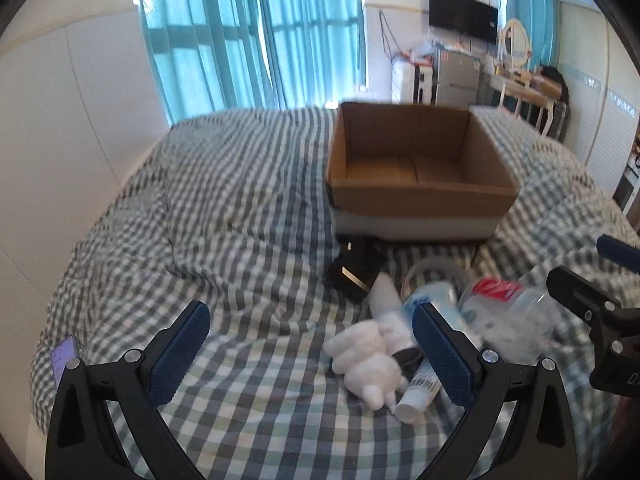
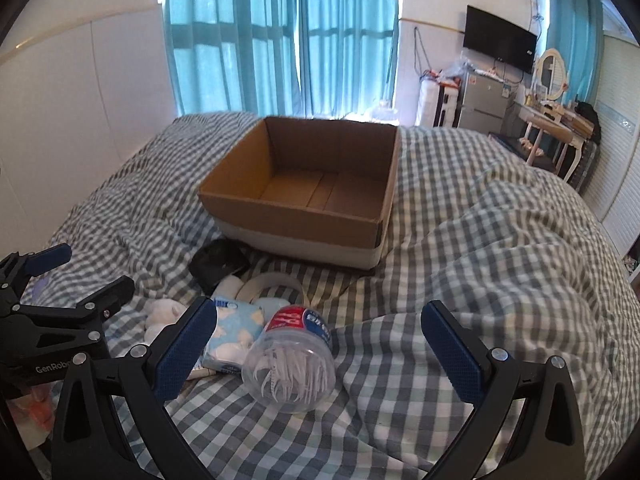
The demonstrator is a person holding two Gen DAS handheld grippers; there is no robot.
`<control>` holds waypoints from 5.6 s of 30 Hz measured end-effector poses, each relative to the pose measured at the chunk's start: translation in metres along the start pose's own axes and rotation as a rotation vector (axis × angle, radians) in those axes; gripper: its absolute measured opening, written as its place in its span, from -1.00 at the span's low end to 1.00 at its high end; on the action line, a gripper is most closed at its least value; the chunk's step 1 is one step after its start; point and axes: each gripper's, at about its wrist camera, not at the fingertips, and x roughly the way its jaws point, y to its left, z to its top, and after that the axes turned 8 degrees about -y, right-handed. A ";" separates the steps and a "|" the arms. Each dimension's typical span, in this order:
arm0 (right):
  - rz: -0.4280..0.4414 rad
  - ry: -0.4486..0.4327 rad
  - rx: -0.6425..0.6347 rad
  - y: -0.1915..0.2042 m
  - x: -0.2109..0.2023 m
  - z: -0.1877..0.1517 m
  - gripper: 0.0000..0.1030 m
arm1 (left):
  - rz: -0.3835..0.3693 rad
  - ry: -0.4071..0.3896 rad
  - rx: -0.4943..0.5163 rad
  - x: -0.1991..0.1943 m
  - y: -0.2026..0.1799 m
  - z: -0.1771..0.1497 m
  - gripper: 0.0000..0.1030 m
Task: Organize objects
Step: 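Grasp the white plush toy with left tool while right tool grasps the swab jar, then carry plush toy and swab jar into the box and release both, then grasp the blue tissue pack with the right tool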
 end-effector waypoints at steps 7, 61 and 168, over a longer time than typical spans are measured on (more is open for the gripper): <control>0.025 0.135 0.006 0.003 0.041 -0.015 0.98 | -0.027 0.137 0.002 0.044 -0.003 -0.021 0.99; 0.000 -0.092 -0.128 0.037 -0.079 0.017 0.22 | -0.237 -0.057 0.012 -0.070 0.011 0.028 0.07; -0.042 -0.262 -0.044 -0.005 -0.105 0.134 0.94 | -0.098 -0.268 -0.008 -0.094 0.063 0.149 1.00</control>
